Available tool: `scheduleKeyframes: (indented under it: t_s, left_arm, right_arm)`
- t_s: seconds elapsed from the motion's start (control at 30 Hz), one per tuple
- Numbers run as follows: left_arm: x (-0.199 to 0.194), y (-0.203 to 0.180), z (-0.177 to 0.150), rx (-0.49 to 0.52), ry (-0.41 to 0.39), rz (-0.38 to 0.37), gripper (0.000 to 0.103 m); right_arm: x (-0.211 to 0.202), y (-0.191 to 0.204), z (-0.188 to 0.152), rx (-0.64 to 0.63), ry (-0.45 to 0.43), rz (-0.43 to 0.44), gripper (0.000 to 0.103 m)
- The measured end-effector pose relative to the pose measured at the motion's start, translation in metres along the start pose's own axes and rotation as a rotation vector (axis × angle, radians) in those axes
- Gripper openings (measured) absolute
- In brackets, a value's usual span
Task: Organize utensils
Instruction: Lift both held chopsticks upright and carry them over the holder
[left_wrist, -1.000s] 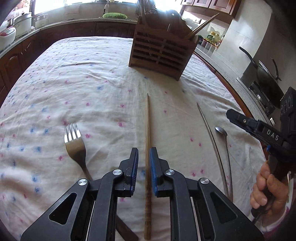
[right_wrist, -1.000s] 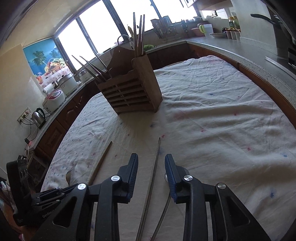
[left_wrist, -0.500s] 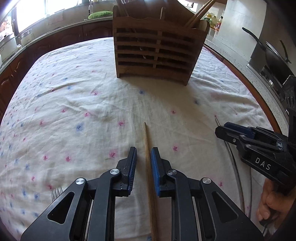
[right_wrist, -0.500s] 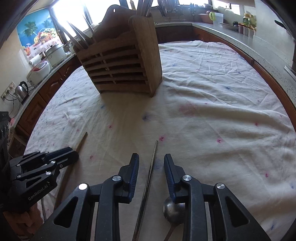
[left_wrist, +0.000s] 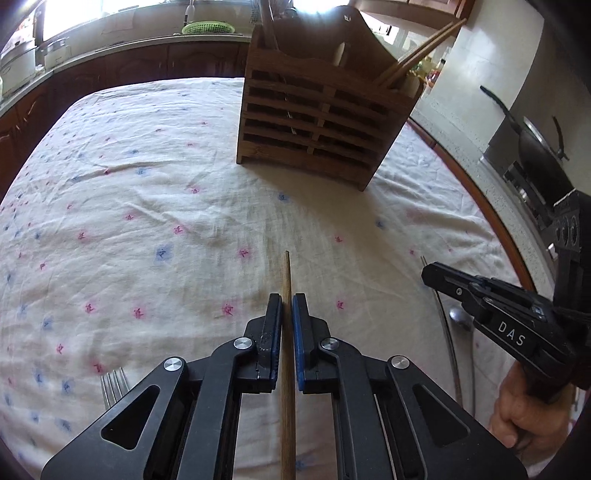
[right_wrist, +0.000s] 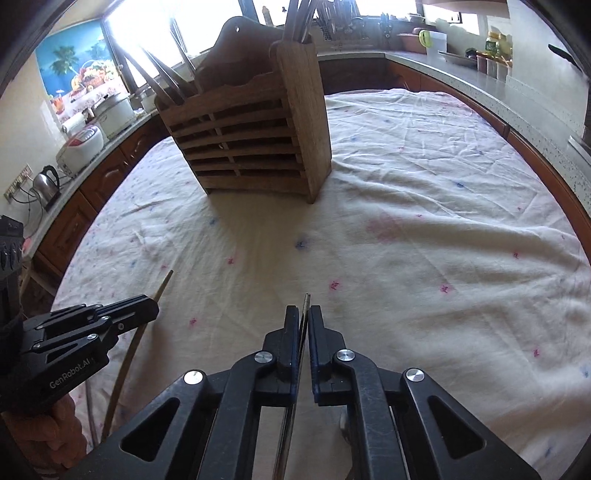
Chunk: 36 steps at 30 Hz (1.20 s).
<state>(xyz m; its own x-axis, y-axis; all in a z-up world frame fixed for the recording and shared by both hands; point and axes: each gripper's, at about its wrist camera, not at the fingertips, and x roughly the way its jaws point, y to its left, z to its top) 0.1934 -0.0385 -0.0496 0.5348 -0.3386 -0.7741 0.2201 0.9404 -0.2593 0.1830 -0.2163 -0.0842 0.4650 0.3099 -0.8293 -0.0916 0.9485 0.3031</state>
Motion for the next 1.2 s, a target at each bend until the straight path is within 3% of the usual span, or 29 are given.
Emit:
scheduleKeyframes:
  t_s: [0.3,0.6,1.2]
  left_arm:
    - [-0.087,0.004,0.004,-0.063,-0.187,-0.100,0.005]
    - [-0.146,0.003,0.008,-0.049,-0.323,-0.134,0.005]
    - [-0.165,0.005,0.024,-0.055,-0.402,-0.113,0.005]
  right_arm:
    - [-0.078,0.017,0.016,0.009,-0.171,0.094,0.004]
    - [-0.139,0.026,0.035,-0.010,-0.333,0.128,0.004]
    - [-0.153,0.030,0.054,-0.028,-0.388,0.137,0.004]
